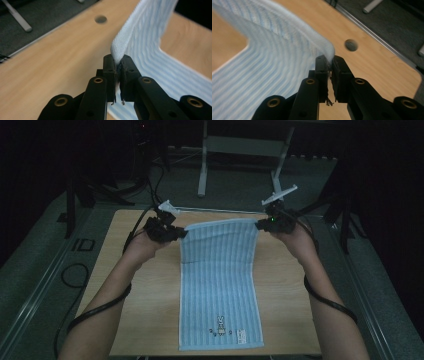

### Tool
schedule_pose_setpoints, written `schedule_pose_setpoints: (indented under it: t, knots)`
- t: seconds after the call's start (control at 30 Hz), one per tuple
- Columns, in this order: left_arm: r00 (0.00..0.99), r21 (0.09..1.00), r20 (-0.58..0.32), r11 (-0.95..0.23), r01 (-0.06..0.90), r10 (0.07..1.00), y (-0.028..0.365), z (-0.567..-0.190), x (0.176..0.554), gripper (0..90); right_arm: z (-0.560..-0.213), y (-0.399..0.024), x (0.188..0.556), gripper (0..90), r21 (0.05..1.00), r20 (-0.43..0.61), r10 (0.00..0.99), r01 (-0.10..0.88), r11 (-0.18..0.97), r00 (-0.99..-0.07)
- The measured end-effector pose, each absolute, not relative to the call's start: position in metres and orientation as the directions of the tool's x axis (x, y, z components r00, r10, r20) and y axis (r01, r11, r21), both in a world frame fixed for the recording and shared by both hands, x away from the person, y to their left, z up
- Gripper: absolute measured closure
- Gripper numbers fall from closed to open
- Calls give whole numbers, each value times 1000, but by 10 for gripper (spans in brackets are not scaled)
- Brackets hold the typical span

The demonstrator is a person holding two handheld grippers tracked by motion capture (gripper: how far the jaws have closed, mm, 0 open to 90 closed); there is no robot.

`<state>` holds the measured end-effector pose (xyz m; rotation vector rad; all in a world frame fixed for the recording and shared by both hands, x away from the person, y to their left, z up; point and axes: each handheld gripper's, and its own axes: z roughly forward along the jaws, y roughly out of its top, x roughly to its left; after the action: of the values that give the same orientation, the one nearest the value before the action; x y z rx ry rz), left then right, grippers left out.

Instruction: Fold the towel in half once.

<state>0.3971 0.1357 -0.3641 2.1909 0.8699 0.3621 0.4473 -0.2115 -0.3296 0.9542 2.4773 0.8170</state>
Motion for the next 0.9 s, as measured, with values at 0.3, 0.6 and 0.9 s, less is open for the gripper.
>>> schedule_pose_setpoints:
  t: [0.3, 0.6, 0.9]
  knots:
    - [789, 692, -77, -537, 483, 610, 139, -425, 326, 835, -380, -227, 369, 829, 607, -105, 595, 422, 673, -797]
    - [839, 648, -97, -606, 461, 535, 128, -466, 275, 834, -435, -235, 315, 826, 526, -77, 544, 430, 734, -835]
    - [847, 635, -115, -617, 465, 519, 125, -483, 247, 830, -464, -247, 280, 823, 535, 3, 546, 463, 707, -838]
